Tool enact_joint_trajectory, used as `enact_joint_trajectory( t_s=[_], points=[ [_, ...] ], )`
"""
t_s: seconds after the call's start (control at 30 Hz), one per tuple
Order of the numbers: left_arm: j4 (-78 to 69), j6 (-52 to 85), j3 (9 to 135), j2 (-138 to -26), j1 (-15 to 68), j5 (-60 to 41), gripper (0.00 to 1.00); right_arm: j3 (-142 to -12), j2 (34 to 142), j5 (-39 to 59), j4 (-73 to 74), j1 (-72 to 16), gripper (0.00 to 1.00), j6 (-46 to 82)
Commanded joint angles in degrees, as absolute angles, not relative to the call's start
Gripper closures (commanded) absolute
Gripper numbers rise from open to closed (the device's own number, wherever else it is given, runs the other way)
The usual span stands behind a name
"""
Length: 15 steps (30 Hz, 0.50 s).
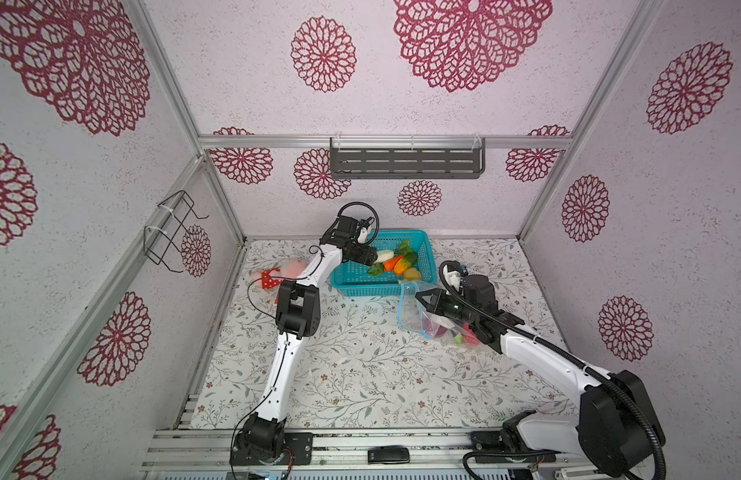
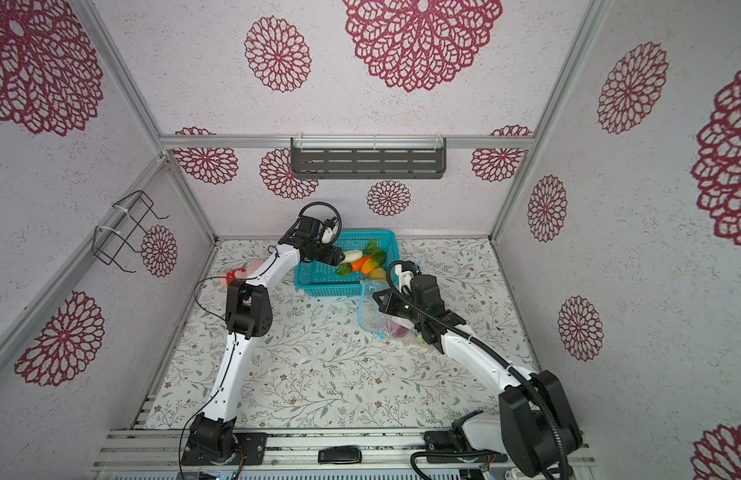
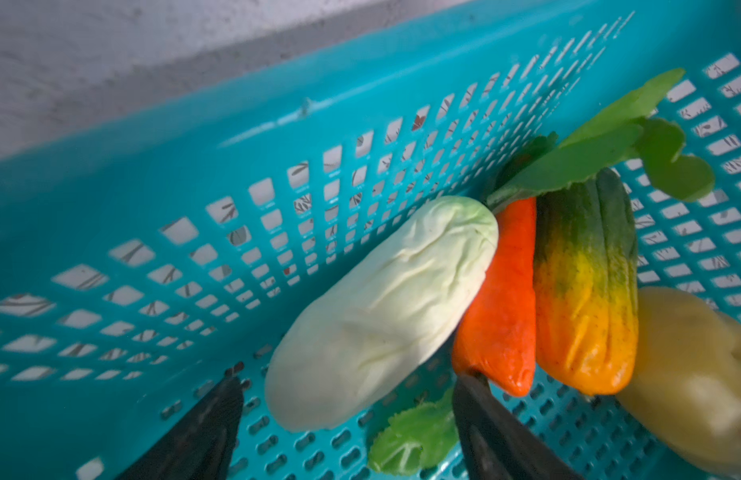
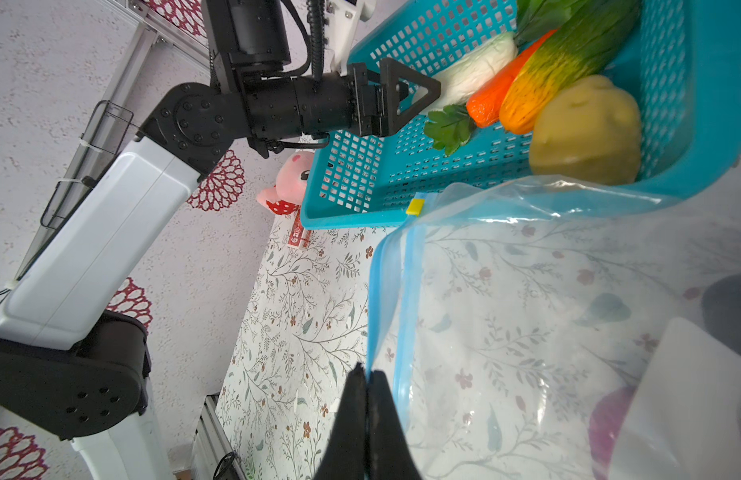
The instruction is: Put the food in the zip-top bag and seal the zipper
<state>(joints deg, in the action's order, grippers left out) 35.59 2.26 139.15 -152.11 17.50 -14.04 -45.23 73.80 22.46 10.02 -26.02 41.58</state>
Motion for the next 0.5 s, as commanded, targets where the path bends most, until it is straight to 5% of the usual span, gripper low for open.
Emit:
enact_joint_trajectory(
  t_s=[0.0,0.47],
  points=[
    [31.02,4.79,137.98,-151.42,17.78,-14.30,0.14,-47.79,74.08,23.03,11.80,-25.64,1.00,41.27],
    [34.89,5.14,140.57,-153.61,19.09,-19.46,0.17,-47.47,74.38,23.33,11.82,-25.58,1.00,41.36]
  ],
)
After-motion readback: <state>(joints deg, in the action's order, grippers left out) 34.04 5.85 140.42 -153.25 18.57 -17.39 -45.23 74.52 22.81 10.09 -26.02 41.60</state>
